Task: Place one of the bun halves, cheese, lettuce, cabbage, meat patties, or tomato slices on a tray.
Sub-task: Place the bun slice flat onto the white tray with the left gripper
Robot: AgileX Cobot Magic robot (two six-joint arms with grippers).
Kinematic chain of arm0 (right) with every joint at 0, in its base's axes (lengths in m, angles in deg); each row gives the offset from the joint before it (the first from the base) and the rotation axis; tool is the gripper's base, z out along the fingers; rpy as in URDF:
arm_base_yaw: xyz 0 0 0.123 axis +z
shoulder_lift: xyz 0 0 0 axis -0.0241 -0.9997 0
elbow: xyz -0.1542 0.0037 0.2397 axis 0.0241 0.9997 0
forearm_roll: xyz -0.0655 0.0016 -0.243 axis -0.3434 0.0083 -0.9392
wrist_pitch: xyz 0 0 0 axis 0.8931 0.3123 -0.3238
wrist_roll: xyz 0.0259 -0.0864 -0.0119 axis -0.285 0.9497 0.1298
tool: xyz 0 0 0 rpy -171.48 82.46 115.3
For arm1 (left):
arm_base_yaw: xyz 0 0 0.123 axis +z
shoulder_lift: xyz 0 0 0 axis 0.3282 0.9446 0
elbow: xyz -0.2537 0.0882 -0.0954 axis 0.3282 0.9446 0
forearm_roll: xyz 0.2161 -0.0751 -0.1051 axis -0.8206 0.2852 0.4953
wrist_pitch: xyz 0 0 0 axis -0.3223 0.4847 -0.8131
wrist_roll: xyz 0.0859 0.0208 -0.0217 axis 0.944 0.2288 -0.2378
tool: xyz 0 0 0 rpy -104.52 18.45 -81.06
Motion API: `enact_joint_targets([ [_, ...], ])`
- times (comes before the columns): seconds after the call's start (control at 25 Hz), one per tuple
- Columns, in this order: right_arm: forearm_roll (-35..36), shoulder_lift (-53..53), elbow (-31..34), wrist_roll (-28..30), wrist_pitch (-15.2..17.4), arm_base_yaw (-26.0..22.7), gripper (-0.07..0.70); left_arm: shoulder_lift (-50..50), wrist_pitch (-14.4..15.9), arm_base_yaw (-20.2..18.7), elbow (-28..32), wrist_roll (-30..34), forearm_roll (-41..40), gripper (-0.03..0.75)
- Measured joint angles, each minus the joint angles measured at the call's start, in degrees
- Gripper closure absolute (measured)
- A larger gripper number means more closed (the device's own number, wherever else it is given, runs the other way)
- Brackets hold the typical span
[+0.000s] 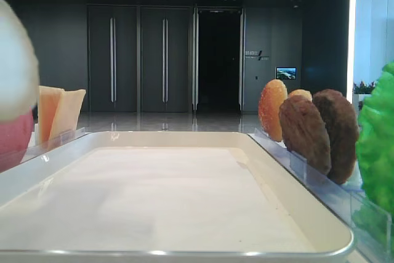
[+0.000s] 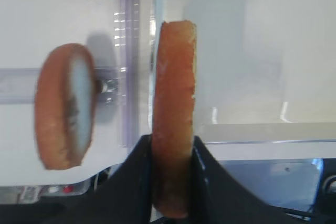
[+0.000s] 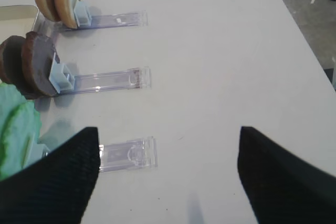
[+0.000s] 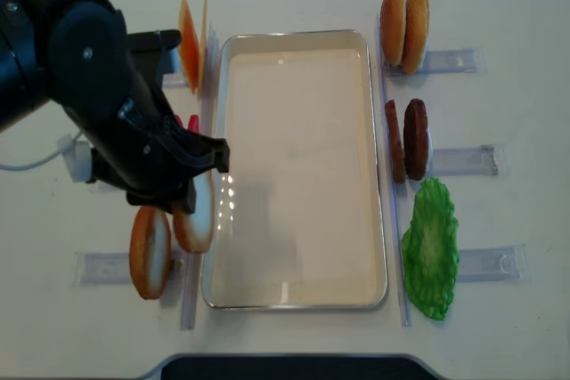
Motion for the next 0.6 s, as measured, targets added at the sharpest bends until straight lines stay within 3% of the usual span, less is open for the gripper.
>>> enact_joint_targets([
  [0.32,0.0,0.0,0.0,0.0,0.0,0.0,0.087,0.0,-15.5,0.9,5.2,8.3,13.5,0.589],
  [0.6,0.0,0.0,0.0,0.0,0.0,0.0,0.087,0.1,-23.4,7.0,10.7,24.1,30.3,0.589],
])
